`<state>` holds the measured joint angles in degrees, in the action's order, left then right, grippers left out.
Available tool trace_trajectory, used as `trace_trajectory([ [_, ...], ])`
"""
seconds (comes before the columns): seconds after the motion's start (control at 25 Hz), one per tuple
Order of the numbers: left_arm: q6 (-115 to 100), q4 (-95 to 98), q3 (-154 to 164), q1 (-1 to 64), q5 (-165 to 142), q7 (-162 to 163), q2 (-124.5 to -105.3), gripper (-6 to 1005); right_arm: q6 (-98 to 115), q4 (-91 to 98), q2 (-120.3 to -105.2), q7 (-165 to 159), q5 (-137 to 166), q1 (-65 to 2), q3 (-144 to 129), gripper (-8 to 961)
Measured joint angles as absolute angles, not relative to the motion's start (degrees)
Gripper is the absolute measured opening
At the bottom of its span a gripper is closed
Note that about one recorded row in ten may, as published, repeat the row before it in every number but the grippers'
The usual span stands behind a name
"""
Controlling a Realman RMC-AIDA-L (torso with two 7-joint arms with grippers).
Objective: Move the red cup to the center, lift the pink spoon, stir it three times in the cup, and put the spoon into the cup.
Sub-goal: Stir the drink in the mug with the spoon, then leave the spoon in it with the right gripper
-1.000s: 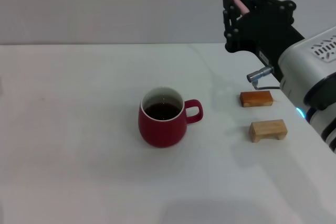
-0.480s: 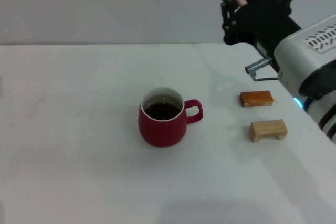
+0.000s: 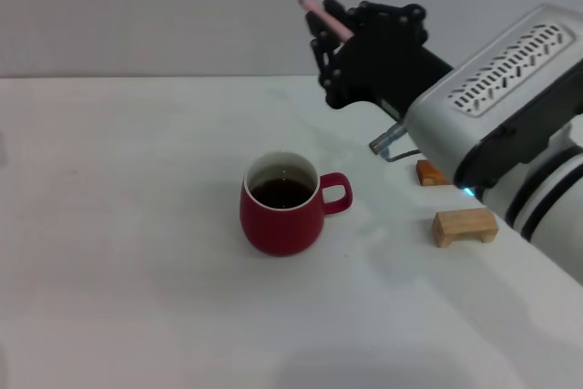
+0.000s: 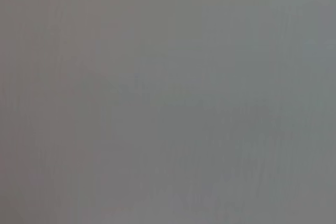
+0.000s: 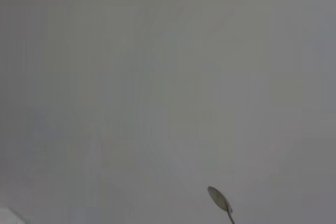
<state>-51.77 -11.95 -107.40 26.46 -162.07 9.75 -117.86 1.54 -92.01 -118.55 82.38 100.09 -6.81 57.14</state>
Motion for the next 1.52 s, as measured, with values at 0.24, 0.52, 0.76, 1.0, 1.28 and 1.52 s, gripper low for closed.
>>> trace_trajectory([
  [0.24, -51.7, -12.0, -107.4, 26.5, -162.1, 9.8, -117.94, 576, 0.6, -90.7, -118.42, 84.3, 100.1, -8.7, 56.5, 137],
  [0.52, -51.7, -12.0, -107.4, 26.5, -162.1, 9.9, -118.03, 576, 2.8, -89.0, -118.72, 85.2, 101.2, -9.4, 55.3, 137],
  [0.76, -51.7, -12.0, -107.2, 26.5, -162.1, 10.0, -118.12, 575, 18.9, -84.9, -118.87, 84.7, 112.6, -10.0, 46.6, 137],
  [1.0, -51.7, -12.1, -107.1, 26.5, -162.1, 10.1, -118.13, 575, 33.1, -76.4, -118.22, 72.8, 122.0, -13.8, 42.1, 137],
  [1.28, -51.7, -12.5, -106.9, 26.6, -162.1, 9.9, -118.07, 575, 51.1, -63.5, -117.81, 35.0, 146.5, -16.4, 41.8, 137],
  [1.52, -51.7, -12.4, -107.0, 26.8, -162.1, 9.9, -117.96, 576, 40.1, -73.0, -115.94, 24.7, 149.5, -13.4, 45.2, 137],
])
